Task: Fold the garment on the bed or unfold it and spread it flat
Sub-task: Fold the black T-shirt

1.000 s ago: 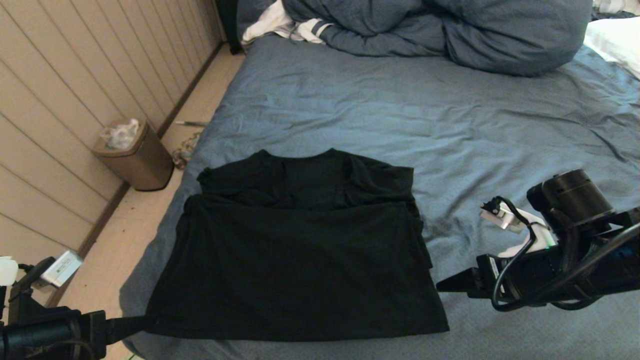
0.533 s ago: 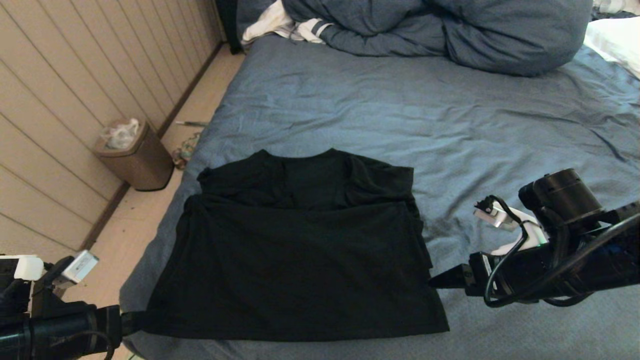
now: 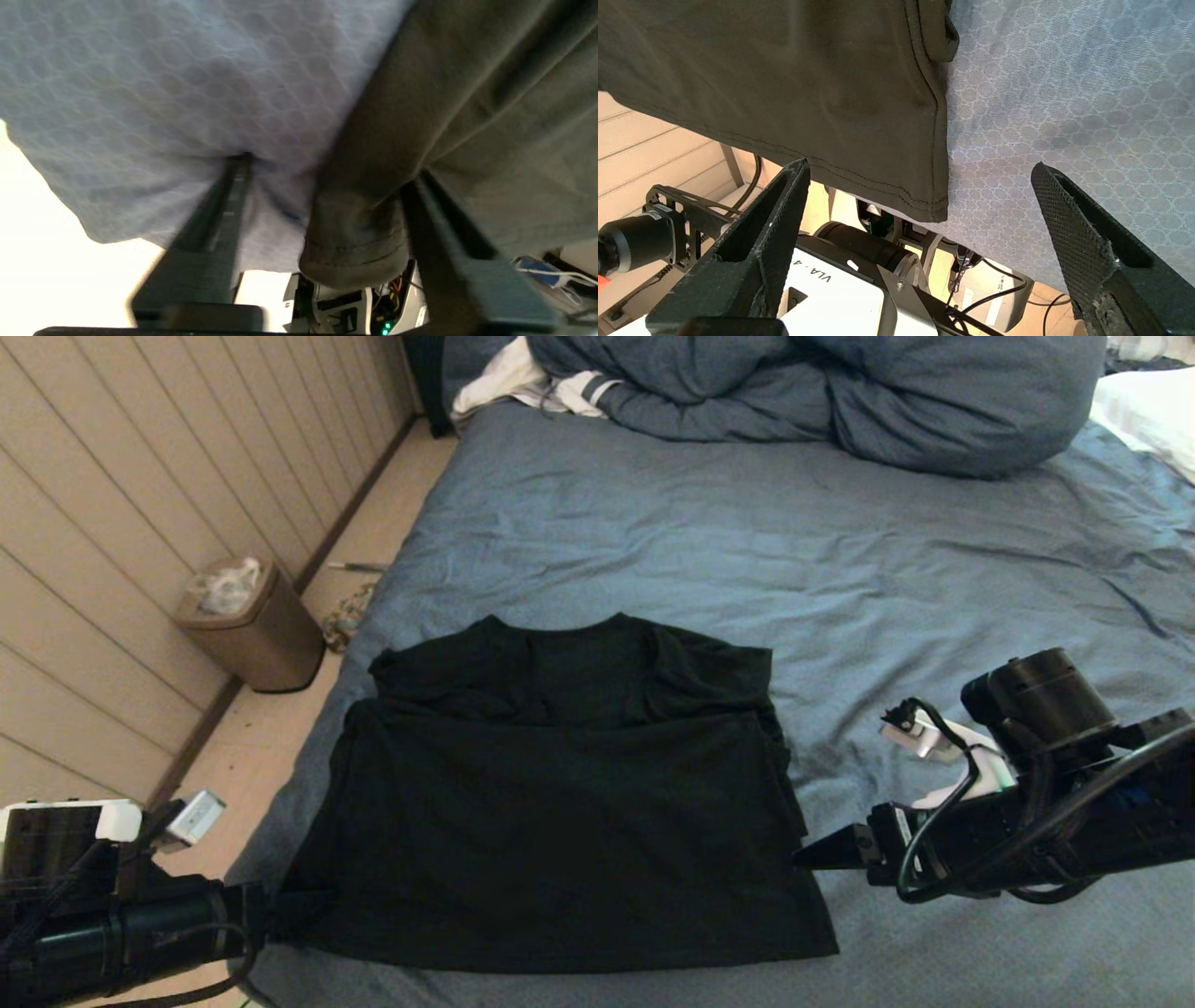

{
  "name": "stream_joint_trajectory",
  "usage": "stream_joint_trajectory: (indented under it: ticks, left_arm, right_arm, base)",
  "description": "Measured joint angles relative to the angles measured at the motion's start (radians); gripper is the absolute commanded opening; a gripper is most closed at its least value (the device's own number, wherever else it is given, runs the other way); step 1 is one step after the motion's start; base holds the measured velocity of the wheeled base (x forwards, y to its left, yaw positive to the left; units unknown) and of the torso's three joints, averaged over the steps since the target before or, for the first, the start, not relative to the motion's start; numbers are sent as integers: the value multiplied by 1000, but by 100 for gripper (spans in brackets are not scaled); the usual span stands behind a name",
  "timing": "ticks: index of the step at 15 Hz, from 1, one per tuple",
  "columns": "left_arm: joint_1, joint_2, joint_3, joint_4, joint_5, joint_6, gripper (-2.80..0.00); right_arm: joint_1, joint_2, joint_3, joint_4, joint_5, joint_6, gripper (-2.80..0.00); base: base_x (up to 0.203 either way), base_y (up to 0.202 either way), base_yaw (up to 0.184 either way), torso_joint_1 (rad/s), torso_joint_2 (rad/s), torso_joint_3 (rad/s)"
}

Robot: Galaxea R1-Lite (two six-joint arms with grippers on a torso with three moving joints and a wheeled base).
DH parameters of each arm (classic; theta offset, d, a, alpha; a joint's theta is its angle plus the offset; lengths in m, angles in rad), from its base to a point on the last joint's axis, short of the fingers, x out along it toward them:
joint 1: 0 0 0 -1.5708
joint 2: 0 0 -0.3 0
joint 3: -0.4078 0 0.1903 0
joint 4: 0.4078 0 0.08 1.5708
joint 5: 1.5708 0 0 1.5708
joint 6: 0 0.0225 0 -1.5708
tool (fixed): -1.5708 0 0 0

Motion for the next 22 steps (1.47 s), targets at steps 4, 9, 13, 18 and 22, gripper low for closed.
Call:
stream_joint_trajectory:
  ticks: [4,9,13,18,22]
  left_arm:
    - [-2,2,-5,-4,-1,-3,-280]
    - [-15,-56,-4,8,-2,-10,-280]
    - [-37,-116,-3,22,0,-33,-280]
    - [-45,-135,5,45,0,-32,0]
    - [-46,-147,10,46,3,-31,0]
  right_arm:
    - [5,20,-1,-1,2,-2,0]
    - [26,57,-17,-3,4,0,0]
    - [42,71,-27,-3,4,1,0]
    - [41,74,-27,-3,1,0,0]
    - [41,73,-27,-3,0,0,0]
  base:
    - [0,0,0,0,0,0]
    - [0,0,0,0,0,0]
    - [0,0,0,0,0,0]
    - [0,0,0,0,0,0]
    - [0,0,0,0,0,0]
